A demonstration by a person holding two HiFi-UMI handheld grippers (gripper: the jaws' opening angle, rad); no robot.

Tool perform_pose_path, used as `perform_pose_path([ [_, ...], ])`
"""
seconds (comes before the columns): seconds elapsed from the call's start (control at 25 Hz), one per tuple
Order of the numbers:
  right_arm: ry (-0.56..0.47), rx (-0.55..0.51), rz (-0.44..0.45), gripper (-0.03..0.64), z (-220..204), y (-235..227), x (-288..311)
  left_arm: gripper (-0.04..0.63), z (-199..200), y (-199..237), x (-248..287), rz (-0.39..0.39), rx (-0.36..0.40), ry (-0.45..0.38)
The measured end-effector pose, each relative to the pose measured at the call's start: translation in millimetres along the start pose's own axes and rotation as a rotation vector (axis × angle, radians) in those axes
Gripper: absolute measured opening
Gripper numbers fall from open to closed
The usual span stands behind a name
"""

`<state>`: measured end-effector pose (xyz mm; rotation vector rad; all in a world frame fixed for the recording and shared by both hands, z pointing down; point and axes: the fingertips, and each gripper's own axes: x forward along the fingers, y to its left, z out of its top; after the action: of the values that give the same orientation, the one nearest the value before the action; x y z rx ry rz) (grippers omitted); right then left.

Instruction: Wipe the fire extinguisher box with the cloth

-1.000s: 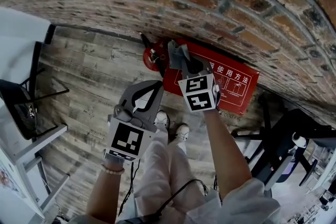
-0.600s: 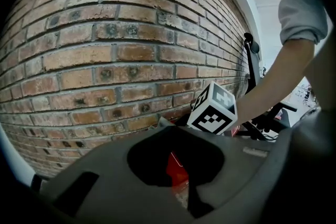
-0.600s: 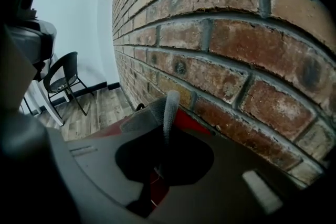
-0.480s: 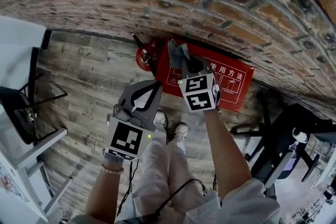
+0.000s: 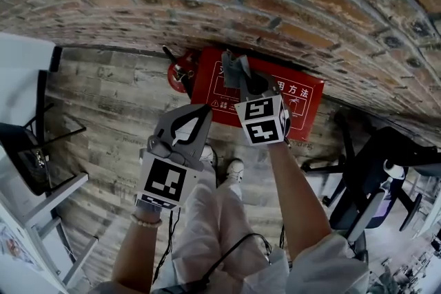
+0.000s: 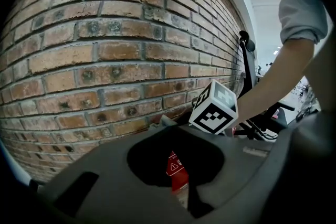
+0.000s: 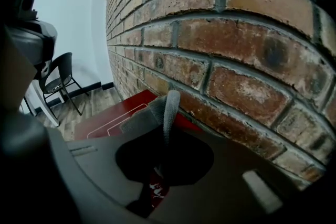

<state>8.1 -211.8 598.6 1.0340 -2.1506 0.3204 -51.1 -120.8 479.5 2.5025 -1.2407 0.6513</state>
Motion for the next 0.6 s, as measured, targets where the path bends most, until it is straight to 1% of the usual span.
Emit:
perform_pose_path([
  [0.2, 0.001, 0.015, -0.024, 0.018, -10, -16, -8, -0.003, 1, -12, 8, -0.022, 0.024, 0.017],
  [0.6, 0.011, 0.04, -0.069, 0.018, -32, -45, -27, -0.003, 10, -36, 25, -0.062, 0.049, 0.021],
])
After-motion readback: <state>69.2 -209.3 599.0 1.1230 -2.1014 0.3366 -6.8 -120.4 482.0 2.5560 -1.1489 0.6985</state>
